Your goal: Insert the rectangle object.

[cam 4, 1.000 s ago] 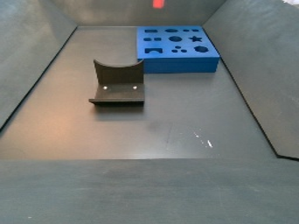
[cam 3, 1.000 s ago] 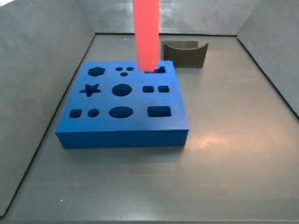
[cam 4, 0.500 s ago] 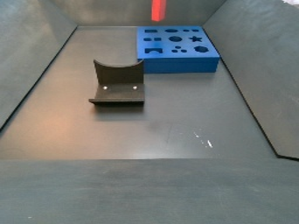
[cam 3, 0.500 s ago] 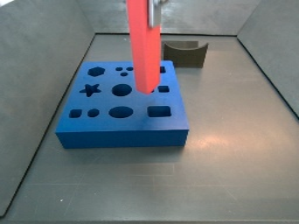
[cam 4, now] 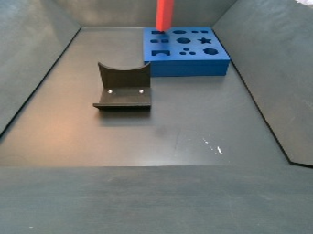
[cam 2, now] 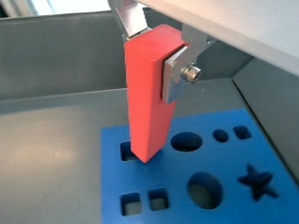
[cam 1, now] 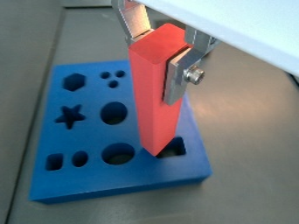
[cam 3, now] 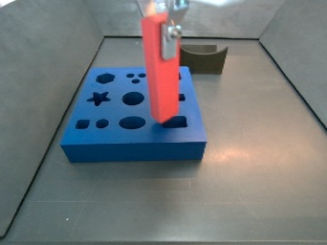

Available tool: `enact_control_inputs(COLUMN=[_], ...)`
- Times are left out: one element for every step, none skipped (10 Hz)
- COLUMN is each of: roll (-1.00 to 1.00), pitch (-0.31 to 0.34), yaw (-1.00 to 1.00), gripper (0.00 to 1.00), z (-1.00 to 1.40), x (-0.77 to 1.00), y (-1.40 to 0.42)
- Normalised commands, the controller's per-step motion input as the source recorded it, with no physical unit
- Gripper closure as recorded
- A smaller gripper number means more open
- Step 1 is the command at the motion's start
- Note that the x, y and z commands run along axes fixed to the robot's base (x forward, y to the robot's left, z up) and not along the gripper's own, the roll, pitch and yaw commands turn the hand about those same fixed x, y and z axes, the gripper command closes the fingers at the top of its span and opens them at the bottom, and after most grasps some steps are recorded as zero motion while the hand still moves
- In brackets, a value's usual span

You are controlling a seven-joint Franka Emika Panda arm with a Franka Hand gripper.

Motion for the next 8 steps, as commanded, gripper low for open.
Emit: enact_control_inputs(roll=[-0.03, 0.0, 0.06, 0.15, 0.11, 0.12, 0.18, 0.27], pitch=[0.004, 0.0, 0.0, 0.0, 0.0, 0.0, 0.014, 0.081], yaw=[-0.75, -0.72, -0.74, -0.98, -1.0, -1.0, -0.97, -0.85], gripper=[1.0, 1.0, 1.0, 1.0, 1.0, 1.0, 1.0, 1.0], z=[-0.12, -0.01, 0.0, 0.0, 0.0, 0.0, 0.0, 0.0], x=[0.31, 0.32, 0.25, 0.0, 0.0, -0.01, -0.06, -0.07], y=[-0.15, -0.15, -0.09, 0.0, 0.0, 0.0, 0.0, 0.0])
